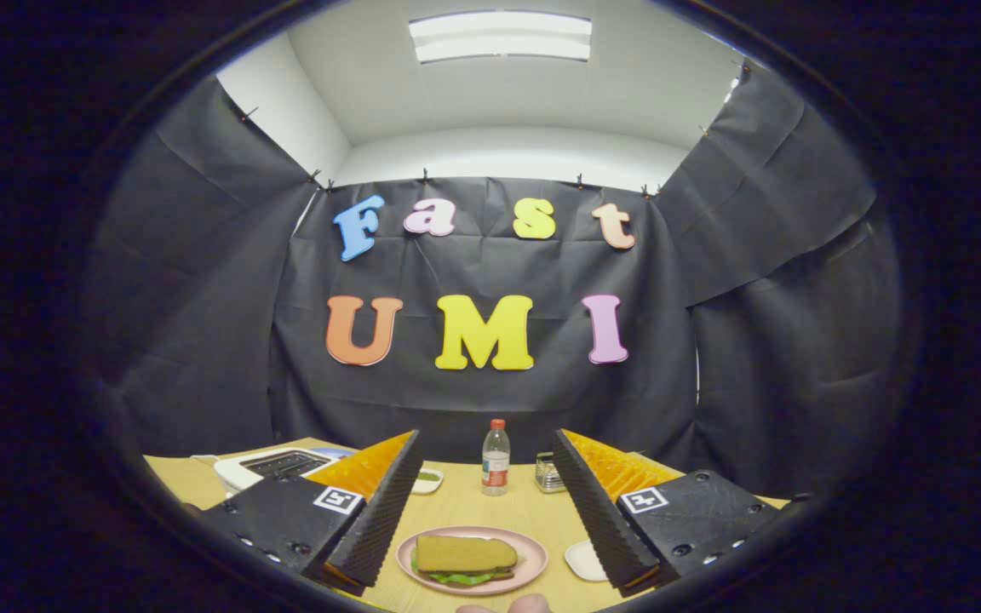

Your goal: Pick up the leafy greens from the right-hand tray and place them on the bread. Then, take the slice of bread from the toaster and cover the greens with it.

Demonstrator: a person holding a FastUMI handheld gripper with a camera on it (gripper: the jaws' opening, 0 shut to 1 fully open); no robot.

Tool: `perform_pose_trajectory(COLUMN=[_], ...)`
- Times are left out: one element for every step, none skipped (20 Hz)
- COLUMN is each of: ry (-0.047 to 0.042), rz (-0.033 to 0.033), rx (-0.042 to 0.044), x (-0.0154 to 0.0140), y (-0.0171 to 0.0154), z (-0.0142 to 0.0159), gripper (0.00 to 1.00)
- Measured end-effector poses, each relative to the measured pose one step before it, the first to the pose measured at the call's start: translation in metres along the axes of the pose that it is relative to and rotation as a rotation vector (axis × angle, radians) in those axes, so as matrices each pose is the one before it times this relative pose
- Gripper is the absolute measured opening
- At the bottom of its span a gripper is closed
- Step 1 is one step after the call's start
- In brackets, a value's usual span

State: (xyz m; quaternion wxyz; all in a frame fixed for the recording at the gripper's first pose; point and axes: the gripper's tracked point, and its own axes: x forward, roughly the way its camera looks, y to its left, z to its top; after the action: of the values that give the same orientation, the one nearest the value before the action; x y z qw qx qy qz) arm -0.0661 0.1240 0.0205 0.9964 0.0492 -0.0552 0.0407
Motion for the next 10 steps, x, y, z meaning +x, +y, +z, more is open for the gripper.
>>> perform_pose_trajectory(ry=[0.00327,0.00378,0.00091,0.00278,-0.00162,0.00124,0.00137,0.00222,-0.00002,-0.00309], rz=[0.00049,0.00010,-0.00078,-0.00260,-0.00710,-0.00617,-0.00240,0.00074,0.00301,0.00248], rx=[0.00359,0.00327,-0.00023,-0.00106,0.00091,0.00154,0.00113,-0.00082,-0.00264,-0.00235], x=[0.00039,-0.00037,0.00018,0.00062,0.00075,0.00102,0.00018,0.00155,-0.00032,0.00056], y=[0.00062,0.00122,0.00095,0.00075,0.00007,0.00038,0.00168,0.00201,0.00202,0.00185], z=[-0.00187,-0.00045,-0.00111,-0.00085,-0.00100,-0.00035,-0.00139,-0.00069,-0.00055,0.00076], gripper=[0.94,0.94,0.94,0.94,0.94,0.94,0.94,0.94,0.94,0.94])
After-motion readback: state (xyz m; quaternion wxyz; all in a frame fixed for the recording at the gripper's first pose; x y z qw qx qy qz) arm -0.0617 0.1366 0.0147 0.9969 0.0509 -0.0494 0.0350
